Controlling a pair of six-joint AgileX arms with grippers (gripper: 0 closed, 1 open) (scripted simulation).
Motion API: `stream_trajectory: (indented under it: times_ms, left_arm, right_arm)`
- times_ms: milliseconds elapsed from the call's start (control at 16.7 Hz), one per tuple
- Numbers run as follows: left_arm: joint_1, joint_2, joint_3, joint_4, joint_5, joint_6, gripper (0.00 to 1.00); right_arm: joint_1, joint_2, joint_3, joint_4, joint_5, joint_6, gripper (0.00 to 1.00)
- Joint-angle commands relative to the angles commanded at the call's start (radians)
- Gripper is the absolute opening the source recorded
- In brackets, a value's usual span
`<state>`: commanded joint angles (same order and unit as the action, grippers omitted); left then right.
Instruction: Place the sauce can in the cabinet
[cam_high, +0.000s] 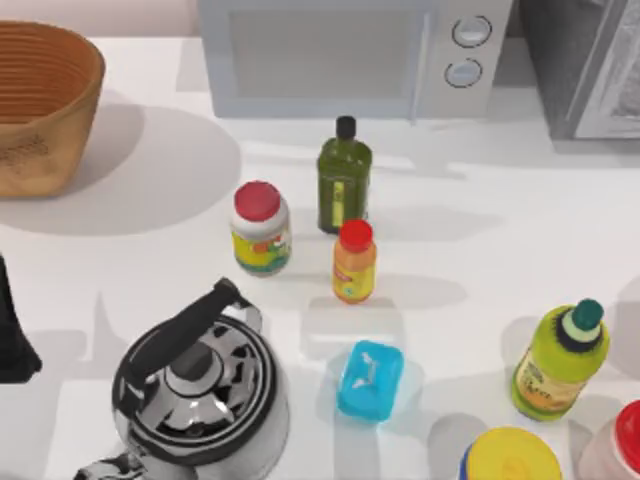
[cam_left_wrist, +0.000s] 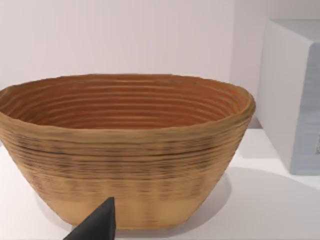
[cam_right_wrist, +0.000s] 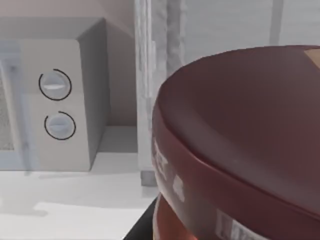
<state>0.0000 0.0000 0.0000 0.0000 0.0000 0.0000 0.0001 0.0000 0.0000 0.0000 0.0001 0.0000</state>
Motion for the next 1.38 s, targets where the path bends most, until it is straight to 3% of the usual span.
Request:
stream_trajectory:
  times_ms: [360,600,1380]
  left_arm:
    - [0.0,0.0,0.0,0.0,0.0,0.0,1.0]
    - [0.0,0.0,0.0,0.0,0.0,0.0,1.0]
    - [0.0,0.0,0.0,0.0,0.0,0.0,1.0]
  right_arm:
    - [0.003,0.009,0.011,0.001,0.002,-0.003,0.0]
    - [0.014,0.084,0.152,-0.014,0.035,-0.017,0.0]
    - [0.119,0.879,1.212,-0.347,0.126,0.003,0.0]
